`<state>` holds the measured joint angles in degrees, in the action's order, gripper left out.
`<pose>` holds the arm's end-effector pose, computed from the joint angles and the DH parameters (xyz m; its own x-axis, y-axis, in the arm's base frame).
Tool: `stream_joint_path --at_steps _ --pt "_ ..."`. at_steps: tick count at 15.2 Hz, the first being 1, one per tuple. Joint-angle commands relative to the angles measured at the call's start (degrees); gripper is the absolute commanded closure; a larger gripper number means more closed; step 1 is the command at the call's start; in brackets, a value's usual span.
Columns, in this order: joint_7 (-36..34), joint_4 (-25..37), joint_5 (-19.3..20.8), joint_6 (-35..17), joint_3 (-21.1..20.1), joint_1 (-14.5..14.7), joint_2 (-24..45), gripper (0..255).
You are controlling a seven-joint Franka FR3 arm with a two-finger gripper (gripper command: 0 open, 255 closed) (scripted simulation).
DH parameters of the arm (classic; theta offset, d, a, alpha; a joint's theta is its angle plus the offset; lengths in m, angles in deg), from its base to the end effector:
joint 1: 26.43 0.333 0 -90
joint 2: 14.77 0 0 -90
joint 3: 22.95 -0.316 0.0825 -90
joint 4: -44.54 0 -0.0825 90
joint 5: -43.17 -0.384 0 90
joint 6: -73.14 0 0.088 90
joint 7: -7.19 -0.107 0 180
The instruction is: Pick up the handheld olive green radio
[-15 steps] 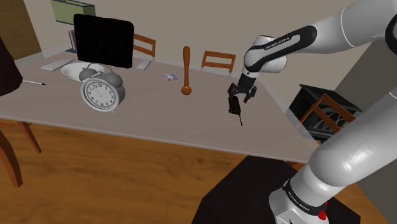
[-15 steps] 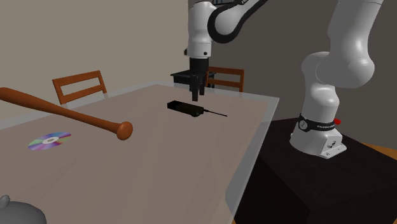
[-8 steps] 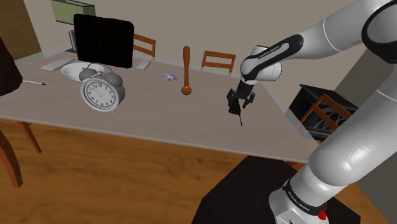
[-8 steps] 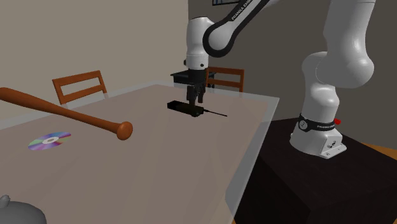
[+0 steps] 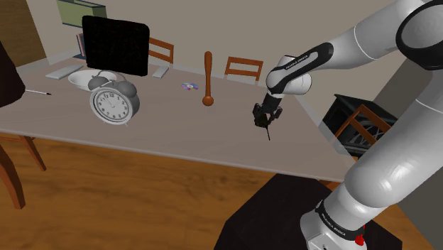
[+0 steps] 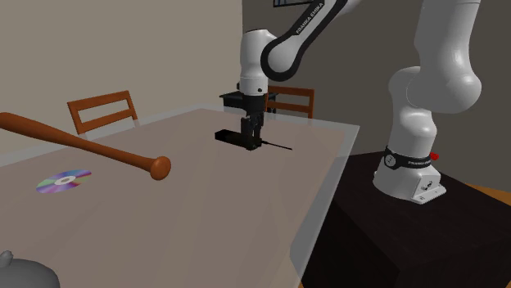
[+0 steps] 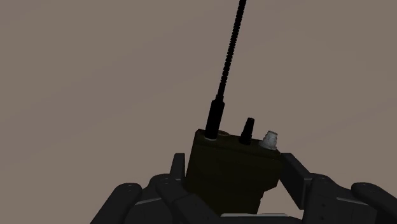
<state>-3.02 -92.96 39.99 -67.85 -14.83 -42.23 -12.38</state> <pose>0.4535 -0.2013 0.2997 0.8029 -0.5959 0.0135 -0.5953 -0.8028 -0.0328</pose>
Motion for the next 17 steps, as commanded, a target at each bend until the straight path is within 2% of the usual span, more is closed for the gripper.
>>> stream_joint_path --at_steps 1,6,17 --pt "0.03 -0.10 0.02 -0.05 0.03 -0.02 0.08 255" --pt "0.16 0.12 -0.01 0.07 0.07 -0.08 0.20 255" --pt "-1.19 2.87 1.63 8.74 0.11 -0.12 -5.82 255"
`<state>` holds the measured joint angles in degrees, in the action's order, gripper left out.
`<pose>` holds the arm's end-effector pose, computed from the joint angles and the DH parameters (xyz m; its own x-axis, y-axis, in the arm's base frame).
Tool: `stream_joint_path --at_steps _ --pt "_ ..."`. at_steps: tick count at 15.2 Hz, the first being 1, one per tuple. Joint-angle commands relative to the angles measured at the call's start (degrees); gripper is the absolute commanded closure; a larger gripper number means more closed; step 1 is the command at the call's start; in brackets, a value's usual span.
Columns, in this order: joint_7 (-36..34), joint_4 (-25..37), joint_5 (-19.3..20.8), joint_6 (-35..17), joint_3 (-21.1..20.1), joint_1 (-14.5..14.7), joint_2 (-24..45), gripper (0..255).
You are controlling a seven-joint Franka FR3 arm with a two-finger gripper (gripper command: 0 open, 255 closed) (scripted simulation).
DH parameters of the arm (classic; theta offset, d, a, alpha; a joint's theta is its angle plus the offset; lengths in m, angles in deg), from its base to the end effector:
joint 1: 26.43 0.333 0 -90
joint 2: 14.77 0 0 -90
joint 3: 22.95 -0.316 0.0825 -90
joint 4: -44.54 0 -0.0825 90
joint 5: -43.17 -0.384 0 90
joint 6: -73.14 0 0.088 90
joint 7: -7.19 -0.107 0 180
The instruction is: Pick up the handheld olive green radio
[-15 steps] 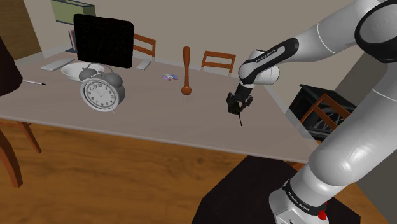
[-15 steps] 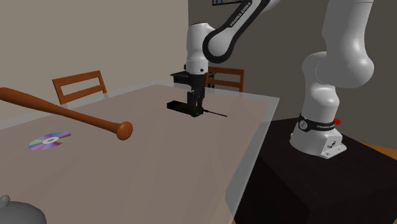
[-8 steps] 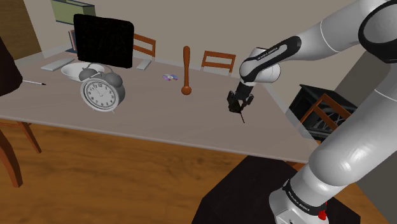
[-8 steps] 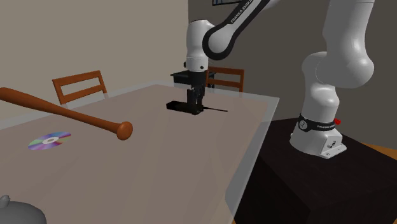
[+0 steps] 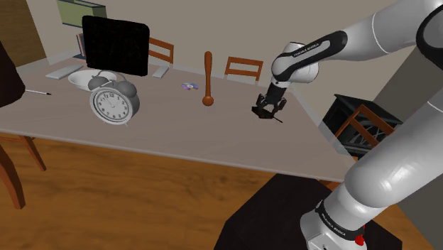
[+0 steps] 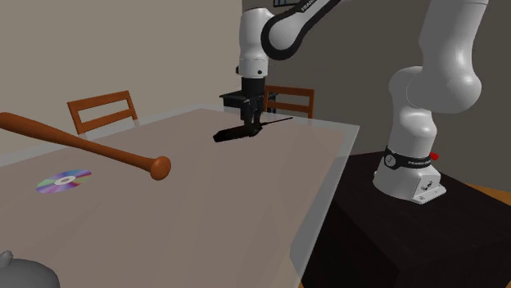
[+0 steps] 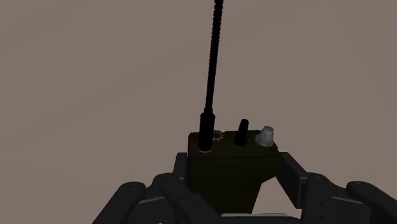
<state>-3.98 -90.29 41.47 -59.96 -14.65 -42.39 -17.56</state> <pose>0.4537 -0.2039 0.3512 0.8029 -0.5960 0.0117 -0.5954 -0.8028 -0.0319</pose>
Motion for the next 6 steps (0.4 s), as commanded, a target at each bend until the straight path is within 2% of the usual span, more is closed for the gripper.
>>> stream_joint_path --at_steps 1,6 --pt "-0.32 0.52 0.26 1.64 -0.07 0.03 -1.11 255" --pt "-0.60 1.63 0.57 4.13 -0.12 0.01 -2.52 255"
